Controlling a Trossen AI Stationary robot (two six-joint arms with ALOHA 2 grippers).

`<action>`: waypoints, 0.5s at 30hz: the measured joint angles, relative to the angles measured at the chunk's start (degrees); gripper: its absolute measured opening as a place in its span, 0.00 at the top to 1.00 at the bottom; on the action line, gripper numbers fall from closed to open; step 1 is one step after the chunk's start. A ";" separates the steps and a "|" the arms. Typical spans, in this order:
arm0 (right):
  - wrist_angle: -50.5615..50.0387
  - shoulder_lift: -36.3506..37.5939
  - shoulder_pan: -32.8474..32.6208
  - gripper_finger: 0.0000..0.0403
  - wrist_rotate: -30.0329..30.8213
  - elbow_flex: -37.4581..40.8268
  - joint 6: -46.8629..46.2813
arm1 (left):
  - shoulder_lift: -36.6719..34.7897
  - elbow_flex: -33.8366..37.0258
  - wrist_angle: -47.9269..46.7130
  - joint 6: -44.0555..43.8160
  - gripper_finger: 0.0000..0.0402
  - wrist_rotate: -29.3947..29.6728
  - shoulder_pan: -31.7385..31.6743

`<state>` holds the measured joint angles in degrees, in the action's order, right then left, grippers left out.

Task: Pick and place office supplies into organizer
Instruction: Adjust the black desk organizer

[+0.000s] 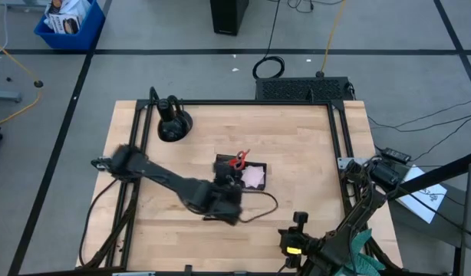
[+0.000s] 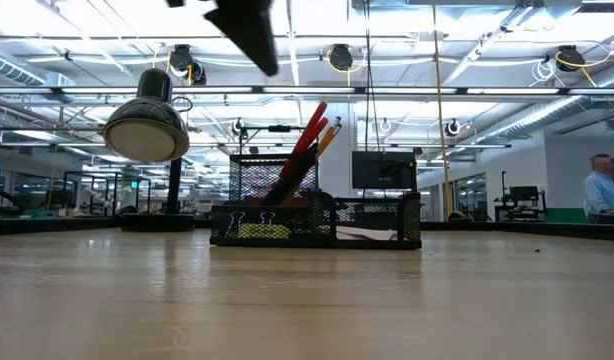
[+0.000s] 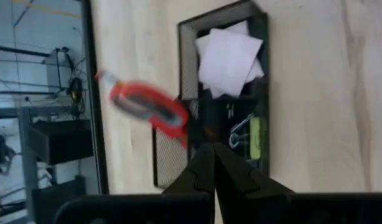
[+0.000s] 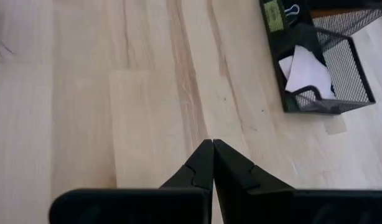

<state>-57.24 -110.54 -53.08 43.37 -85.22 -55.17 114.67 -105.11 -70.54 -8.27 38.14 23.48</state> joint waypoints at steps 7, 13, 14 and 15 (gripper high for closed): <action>3.55 0.00 1.03 1.00 0.02 5.48 0.41 | -21.28 29.98 30.08 0.75 1.00 0.29 3.13; 14.96 0.09 6.57 1.00 -1.23 10.92 10.02 | -35.11 53.04 56.97 2.47 1.00 2.48 3.66; 18.51 0.15 7.96 1.00 -2.57 12.20 12.56 | -36.40 55.56 59.50 1.77 1.00 4.06 3.30; 22.00 0.15 9.42 1.00 -4.43 13.44 15.05 | -37.44 57.87 61.66 1.14 1.00 5.54 2.86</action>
<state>-35.24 -110.39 -43.66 38.95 -71.78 -40.13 77.23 -47.24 -8.88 -7.13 43.68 26.33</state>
